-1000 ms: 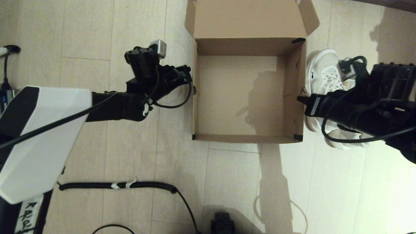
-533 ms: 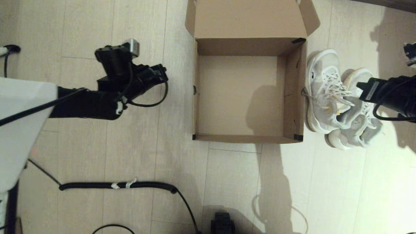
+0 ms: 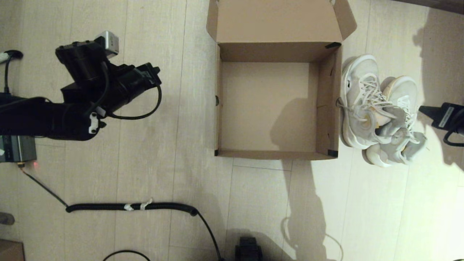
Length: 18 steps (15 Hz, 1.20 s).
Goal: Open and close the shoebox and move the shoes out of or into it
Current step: Put the shoes out of the shoe box
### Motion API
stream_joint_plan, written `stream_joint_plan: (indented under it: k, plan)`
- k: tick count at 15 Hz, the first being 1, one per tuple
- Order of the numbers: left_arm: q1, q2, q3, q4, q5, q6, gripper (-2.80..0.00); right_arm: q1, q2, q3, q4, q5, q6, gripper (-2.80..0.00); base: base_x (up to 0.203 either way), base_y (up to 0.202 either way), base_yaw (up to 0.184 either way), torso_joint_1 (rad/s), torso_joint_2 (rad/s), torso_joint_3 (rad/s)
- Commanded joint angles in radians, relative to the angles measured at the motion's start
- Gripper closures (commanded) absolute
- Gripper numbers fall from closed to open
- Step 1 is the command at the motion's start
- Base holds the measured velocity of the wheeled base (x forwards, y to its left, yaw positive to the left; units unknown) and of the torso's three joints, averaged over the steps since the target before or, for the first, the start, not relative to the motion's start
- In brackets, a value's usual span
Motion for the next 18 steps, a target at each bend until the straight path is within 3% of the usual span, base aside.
stream_joint_plan:
  k: [1, 5, 10, 15, 18]
  plan:
    - [0.001, -0.058, 0.04, -0.008, -0.001, -0.002, 0.0, -0.011, 0.014, 0.032, -0.003, 0.006, 0.015, -2.8, 0.0, 0.0, 0.0, 0.0, 0.0, 0.0]
    - [0.002, -0.09, 0.098, -0.04, -0.001, -0.004, 0.0, -0.018, 0.081, 0.081, -0.011, 0.022, 0.108, -2.8, 0.0, 0.0, 0.0, 0.0, 0.0, 0.0]
    - [0.002, -0.094, 0.1, -0.04, -0.002, -0.004, 0.0, -0.028, 0.17, 0.099, -0.164, 0.082, 0.204, -2.8, 0.0, 0.0, 0.0, 0.0, 0.0, 0.0]
    - [0.0, -0.092, 0.098, -0.04, -0.002, -0.002, 0.0, -0.024, 0.154, 0.109, -0.158, 0.092, 0.235, -2.8, 0.0, 0.0, 0.0, 0.0, 0.0, 0.0]
    - [0.0, -0.095, 0.104, -0.04, -0.002, -0.004, 0.0, -0.002, 0.145, 0.107, -0.156, 0.095, 0.311, -2.8, 0.0, 0.0, 0.0, 0.0, 0.0, 0.0]
